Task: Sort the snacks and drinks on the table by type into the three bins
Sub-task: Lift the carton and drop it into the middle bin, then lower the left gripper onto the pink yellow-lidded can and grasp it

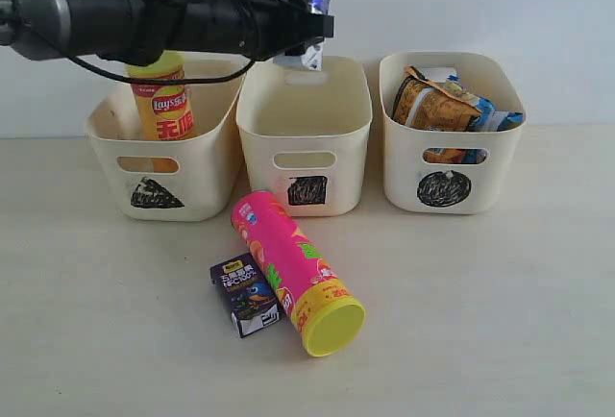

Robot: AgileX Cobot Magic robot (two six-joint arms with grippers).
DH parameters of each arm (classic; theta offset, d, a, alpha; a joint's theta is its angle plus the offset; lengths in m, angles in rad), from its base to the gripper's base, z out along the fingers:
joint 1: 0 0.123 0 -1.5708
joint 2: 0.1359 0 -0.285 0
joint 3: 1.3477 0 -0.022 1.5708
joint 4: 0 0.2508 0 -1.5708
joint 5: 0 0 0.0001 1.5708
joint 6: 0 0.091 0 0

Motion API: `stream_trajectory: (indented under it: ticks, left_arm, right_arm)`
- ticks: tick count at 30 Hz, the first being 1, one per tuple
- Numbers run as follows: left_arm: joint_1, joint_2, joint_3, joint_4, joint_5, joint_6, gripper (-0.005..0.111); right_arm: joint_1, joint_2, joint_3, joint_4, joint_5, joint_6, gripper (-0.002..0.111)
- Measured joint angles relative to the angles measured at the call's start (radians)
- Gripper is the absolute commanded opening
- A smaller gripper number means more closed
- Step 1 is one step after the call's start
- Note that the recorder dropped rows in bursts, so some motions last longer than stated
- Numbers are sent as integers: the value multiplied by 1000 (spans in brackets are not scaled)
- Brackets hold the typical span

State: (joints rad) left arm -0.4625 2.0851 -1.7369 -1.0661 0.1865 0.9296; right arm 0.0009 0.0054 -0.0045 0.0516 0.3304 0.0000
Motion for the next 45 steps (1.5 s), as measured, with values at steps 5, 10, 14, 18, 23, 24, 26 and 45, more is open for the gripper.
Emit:
stream_trajectory:
  ticks: [5,10,14,18,23,24,26,45]
  left_arm:
    - [0,61,-25,-3,23,0,4]
    - [0,88,-25,-3,35,0,26]
    - [0,102,-27,-3,35,0,55]
    - [0,112,-29,-4,39,0,76]
    - [0,112,-35,63,41,0,79]
    - [0,112,-35,80,46,0,77]
    - [0,108,-35,123,55,0,72]
    - [0,-142,-35,384,574,4,4]
  right_arm:
    - [0,0,0,0,0,0,0]
    - [0,0,0,0,0,0,0]
    - [0,0,0,0,0,0,0]
    - [0,0,0,0,0,0,0]
    - [0,0,0,0,0,0,0]
    - [0,0,0,0,0,0,0]
    - [0,0,0,0,0,0,0]
    - [0,0,0,0,0,0,0]
